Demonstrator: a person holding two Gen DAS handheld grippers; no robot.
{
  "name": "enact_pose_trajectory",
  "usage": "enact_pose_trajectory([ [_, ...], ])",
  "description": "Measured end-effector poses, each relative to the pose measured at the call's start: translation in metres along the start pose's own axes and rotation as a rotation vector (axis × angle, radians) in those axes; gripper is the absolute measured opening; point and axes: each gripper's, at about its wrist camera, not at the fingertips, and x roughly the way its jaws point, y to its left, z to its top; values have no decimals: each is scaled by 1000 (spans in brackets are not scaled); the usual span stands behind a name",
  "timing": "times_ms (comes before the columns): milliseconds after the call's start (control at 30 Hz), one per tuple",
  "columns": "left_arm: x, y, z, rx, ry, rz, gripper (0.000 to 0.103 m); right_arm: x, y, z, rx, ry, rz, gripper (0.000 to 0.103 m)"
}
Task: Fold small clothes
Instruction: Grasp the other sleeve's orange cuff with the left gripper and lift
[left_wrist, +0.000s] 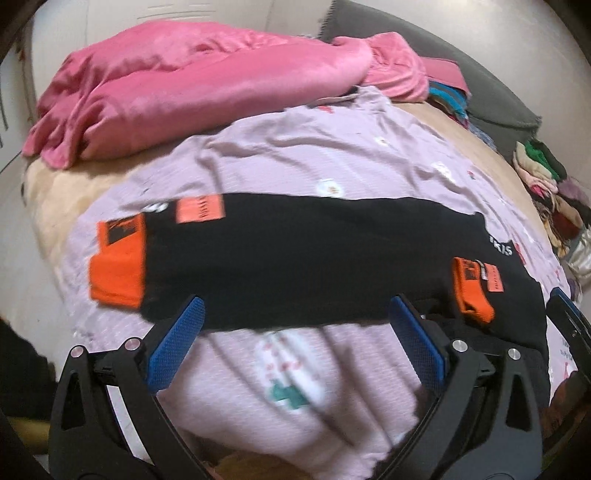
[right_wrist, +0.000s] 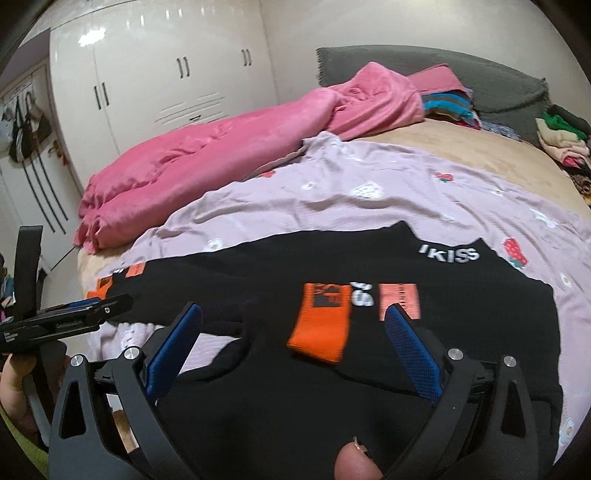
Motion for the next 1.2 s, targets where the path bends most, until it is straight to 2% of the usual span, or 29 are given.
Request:
enact_pose_trajectory([
  [233,1,44,-7,-92,12,57,93,9,19,-2,-34,22,33,98],
  [533,14,92,-6,-211,14,136,93,11,13,-2,-19,25,27,98],
  [667,19,106,-2,-251,-1,139,93,10,7,-2,-4,24,25,98],
  [700,21,109,0,-258,-6,147,88,10,6,-3,-2,24,24,98],
  [767,21,113,3,-267,-22,154,70,9,3,-3,3,19,24,98],
  [833,22,113,7,-268,-21,161,37,7,1,-3,7,17,22,98],
  [867,20,112,9,-266,-32,146,29,6,-1,-3,10,14,21,98],
  [900,18,111,10,-264,-40,130,13,4,-3,-3,15,11,20,98],
  [933,15,108,12,-261,-47,116,9,3,-4,-3,17,8,20,98],
  [1200,-25,72,34,-189,-151,31,8,-11,-25,-3,67,-26,3,98],
])
